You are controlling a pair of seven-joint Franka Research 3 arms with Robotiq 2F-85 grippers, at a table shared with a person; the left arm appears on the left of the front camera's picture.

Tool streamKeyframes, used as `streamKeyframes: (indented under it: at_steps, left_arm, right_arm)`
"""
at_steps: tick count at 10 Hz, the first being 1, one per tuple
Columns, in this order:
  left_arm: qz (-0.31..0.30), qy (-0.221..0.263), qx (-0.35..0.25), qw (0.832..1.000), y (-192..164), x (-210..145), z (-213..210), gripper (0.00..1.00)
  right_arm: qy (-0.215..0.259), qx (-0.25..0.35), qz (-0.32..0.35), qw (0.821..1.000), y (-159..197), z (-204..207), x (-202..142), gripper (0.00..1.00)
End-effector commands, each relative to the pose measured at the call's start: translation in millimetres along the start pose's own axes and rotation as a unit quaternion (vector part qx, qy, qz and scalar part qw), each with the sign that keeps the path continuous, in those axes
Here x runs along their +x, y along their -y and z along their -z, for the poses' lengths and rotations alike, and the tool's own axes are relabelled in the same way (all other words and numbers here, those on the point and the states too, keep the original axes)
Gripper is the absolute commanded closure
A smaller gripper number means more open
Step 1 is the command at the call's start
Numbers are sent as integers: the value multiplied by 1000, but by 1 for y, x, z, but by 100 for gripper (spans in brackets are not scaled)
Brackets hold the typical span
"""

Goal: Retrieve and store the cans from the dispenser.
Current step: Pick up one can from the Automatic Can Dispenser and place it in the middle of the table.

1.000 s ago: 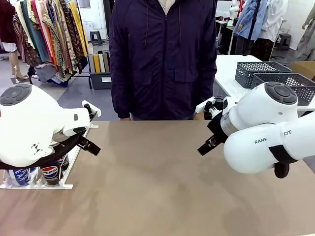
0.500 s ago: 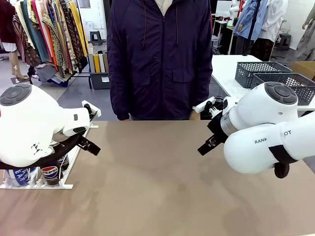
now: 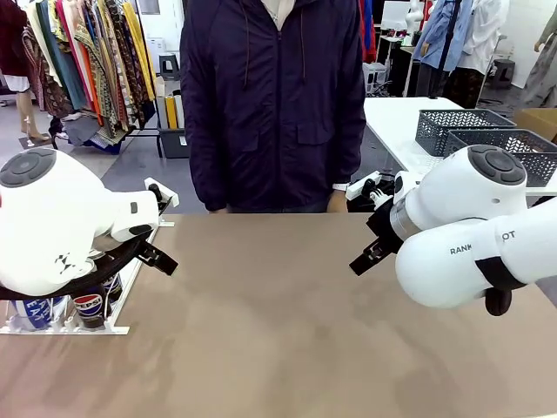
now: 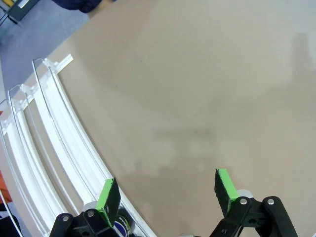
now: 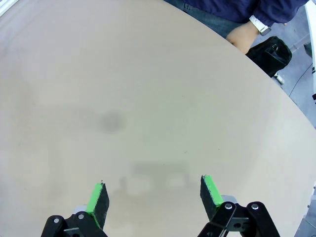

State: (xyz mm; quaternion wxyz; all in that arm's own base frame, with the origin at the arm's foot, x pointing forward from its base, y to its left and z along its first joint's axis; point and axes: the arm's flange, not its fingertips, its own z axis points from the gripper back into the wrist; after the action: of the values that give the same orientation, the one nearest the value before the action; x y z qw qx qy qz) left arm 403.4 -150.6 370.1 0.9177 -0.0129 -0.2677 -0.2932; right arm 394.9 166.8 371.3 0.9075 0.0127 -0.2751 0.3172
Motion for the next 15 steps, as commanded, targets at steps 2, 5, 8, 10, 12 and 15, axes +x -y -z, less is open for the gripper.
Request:
streamKeyframes:
  at_steps: [2,5,8,10,12,15]
  left_arm:
    - [0,0,0,1000,0,0,0,0]
    - [-39,-136,-215,966,9,13,-56,0]
    - [-114,-22,-370,922,-42,1,-151,0]
    - [-172,110,-426,882,-115,-57,-206,0]
    - [-305,207,-384,847,-191,-150,-226,0]
    - [-406,275,-386,782,-228,-227,-218,0]
  right_arm:
    - [0,0,0,1000,0,0,0,0]
    - [-116,148,120,975,11,-44,8,0]
    - [-17,306,180,935,63,-140,-40,0]
    - [120,341,276,891,123,-188,-126,0]
    - [274,351,410,796,171,-195,-247,0]
    - [343,345,514,707,175,-163,-327,0]
